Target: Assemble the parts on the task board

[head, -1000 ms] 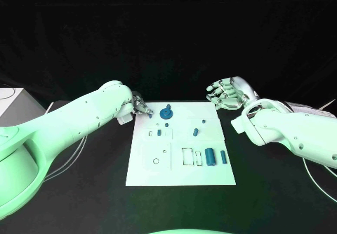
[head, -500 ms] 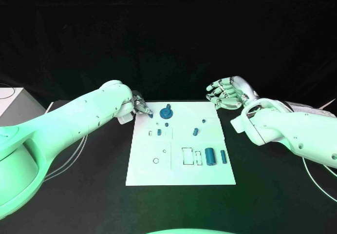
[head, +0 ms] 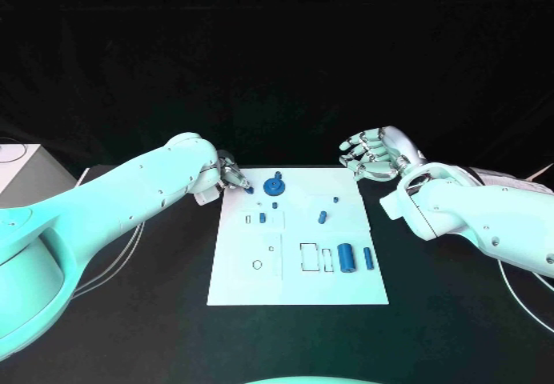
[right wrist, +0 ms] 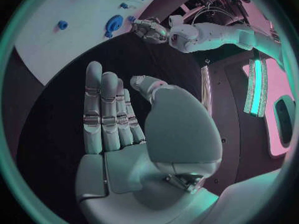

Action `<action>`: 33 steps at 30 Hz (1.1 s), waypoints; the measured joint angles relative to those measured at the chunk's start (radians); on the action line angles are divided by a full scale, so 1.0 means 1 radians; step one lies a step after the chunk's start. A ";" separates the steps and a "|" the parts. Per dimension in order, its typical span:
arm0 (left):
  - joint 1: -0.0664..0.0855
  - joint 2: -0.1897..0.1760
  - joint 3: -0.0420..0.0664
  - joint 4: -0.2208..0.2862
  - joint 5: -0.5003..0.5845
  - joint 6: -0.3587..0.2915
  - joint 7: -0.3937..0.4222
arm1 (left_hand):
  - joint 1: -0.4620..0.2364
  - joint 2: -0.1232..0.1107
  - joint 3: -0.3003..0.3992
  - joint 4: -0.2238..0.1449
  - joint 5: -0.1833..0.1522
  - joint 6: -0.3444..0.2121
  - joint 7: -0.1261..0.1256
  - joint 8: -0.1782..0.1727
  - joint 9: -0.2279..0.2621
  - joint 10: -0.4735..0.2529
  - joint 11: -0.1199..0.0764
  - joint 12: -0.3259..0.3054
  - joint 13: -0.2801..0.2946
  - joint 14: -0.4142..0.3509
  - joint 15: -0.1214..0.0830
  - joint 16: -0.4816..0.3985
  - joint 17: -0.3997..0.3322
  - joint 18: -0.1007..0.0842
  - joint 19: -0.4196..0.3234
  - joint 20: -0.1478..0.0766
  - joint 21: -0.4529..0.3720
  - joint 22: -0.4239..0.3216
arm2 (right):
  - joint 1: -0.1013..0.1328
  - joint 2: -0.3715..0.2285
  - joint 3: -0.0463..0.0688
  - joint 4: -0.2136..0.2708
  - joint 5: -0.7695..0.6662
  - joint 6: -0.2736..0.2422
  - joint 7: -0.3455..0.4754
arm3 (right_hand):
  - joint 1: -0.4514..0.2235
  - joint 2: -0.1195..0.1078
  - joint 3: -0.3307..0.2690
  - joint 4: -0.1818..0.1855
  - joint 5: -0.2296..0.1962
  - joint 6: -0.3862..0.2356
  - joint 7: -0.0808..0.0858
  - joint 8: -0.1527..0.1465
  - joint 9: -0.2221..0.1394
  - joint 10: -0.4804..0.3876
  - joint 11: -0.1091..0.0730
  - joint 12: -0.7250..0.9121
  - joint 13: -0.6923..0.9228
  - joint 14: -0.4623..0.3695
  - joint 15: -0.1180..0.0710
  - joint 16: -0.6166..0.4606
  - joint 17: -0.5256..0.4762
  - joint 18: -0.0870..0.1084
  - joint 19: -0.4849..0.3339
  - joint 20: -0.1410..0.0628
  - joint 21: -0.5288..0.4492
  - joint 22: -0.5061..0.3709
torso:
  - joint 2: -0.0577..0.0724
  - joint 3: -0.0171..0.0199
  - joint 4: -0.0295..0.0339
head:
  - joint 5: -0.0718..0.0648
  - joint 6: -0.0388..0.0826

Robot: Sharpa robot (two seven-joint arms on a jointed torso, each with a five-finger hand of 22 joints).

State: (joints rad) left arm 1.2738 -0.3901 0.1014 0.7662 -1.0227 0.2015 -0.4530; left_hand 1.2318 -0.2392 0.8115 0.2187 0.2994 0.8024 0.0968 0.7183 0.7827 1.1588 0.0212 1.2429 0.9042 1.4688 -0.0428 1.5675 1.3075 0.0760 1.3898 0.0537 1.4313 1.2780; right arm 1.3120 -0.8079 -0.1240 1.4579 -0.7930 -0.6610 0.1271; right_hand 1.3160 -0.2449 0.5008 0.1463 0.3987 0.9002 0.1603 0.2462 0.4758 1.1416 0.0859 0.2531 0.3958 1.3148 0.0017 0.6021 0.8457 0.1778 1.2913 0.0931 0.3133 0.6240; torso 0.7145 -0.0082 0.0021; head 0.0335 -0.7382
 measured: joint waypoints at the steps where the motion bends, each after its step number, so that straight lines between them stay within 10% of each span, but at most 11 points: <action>1: 0.000 0.000 0.000 0.000 0.003 0.000 0.000 | -0.001 -0.001 0.000 0.000 0.007 0.000 0.000 0.000 0.000 0.002 -0.002 0.003 0.005 0.000 0.000 0.000 0.000 0.000 0.000 0.000 0.003 0.001 | 0.000 0.000 0.000 0.000 0.000 0.000 0.000 | 0.000 0.000 0.000 0.000 0.000 0.000 0.000 0.000 0.000 0.000 0.000 0.000 0.000 0.000 0.000 0.000 0.000 0.000 0.000 0.000 0.000 0.000 | 0.000 0.0000 0.0000 | 0.000 0.000; 20: 0.000 -0.068 0.000 0.104 0.126 -0.030 0.002 | -0.066 -0.043 -0.057 -0.057 0.333 0.080 -0.008 -0.030 0.097 0.107 -0.032 0.042 0.114 -0.004 -0.021 0.000 0.000 0.000 0.033 -0.011 0.033 0.030 | 0.000 -0.007 0.000 0.000 0.000 0.001 -0.001 | 0.000 0.000 0.000 0.000 0.000 0.000 0.000 0.000 0.000 0.000 0.000 0.000 0.000 0.000 0.000 0.000 0.000 0.000 0.000 0.000 0.000 0.000 | -0.003 0.0006 0.0032 | 0.003 -0.003; 33: 0.000 -0.174 -0.005 0.300 0.134 -0.052 -0.019 | -0.074 -0.051 -0.061 -0.061 0.355 0.091 -0.013 -0.033 0.097 0.119 -0.034 0.047 0.125 -0.004 -0.021 0.000 0.000 0.000 0.033 -0.011 0.033 0.030 | -0.008 -0.014 0.000 -0.001 0.000 0.000 -0.001 | 0.000 0.000 0.000 0.000 0.000 0.000 0.000 0.000 0.000 0.000 0.000 0.000 0.000 0.000 0.000 0.000 0.000 0.000 0.000 0.000 0.000 0.000 | -0.017 0.0019 0.0151 | 0.002 -0.011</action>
State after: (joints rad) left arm 1.2742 -0.5643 0.0966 1.0660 -0.8888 0.1498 -0.4723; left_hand 1.1573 -0.2900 0.7509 0.1581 0.6543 0.8938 0.0839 0.6851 0.8795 1.2780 -0.0123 1.2895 1.0294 1.4651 -0.0642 1.5675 1.3075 0.0758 1.4225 0.0430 1.4640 1.3081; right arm 1.3038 -0.8215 -0.1241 1.4571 -0.7926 -0.6606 0.1257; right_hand 1.3160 -0.2449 0.5008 0.1463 0.3986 0.9002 0.1603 0.2463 0.4758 1.1417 0.0860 0.2531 0.3960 1.3147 0.0017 0.6021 0.8454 0.1778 1.2913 0.0932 0.3134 0.6241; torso 0.6975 -0.0063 0.0173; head 0.0355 -0.7491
